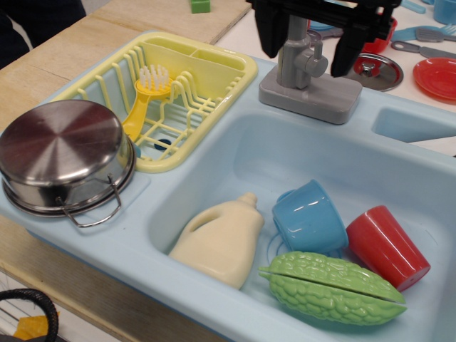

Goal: Turn lever vertical to front

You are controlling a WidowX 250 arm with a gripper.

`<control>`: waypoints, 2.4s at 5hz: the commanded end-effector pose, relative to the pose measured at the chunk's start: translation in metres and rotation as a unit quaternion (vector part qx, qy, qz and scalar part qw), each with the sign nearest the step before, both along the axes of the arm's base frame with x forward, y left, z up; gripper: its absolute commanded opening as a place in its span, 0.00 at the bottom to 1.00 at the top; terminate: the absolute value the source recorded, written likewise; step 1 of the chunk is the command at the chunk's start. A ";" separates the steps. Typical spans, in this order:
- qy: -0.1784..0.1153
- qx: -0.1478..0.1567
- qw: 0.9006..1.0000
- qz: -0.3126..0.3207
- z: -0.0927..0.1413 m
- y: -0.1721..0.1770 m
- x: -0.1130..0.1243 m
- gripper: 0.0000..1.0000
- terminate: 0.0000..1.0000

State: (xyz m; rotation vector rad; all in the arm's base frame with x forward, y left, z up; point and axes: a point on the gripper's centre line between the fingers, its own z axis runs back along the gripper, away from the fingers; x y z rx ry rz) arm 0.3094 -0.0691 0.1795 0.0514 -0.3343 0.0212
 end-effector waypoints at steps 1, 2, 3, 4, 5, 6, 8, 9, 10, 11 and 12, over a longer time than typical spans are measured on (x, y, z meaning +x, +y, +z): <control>-0.033 -0.004 0.999 -0.028 0.010 -0.006 0.017 1.00 0.00; -0.031 -0.008 0.999 -0.036 0.007 -0.005 0.022 1.00 0.00; -0.041 -0.013 0.998 -0.051 0.001 -0.004 0.027 1.00 0.00; -0.038 -0.013 0.998 -0.048 0.001 -0.004 0.029 0.00 0.00; -0.038 -0.013 0.998 -0.043 0.002 -0.005 0.027 0.00 0.00; -0.033 -0.018 0.999 -0.034 0.001 -0.005 0.023 0.00 0.00; -0.030 -0.029 0.999 -0.003 -0.006 0.002 0.001 0.00 0.00; -0.030 -0.044 0.998 0.012 -0.015 0.008 -0.013 0.00 0.00; -0.027 -0.057 0.998 0.022 -0.021 0.013 -0.021 0.00 0.00; -0.018 -0.068 0.997 0.034 -0.026 0.016 -0.028 0.00 0.00; -0.016 -0.075 0.996 0.042 -0.029 0.017 -0.033 0.00 0.00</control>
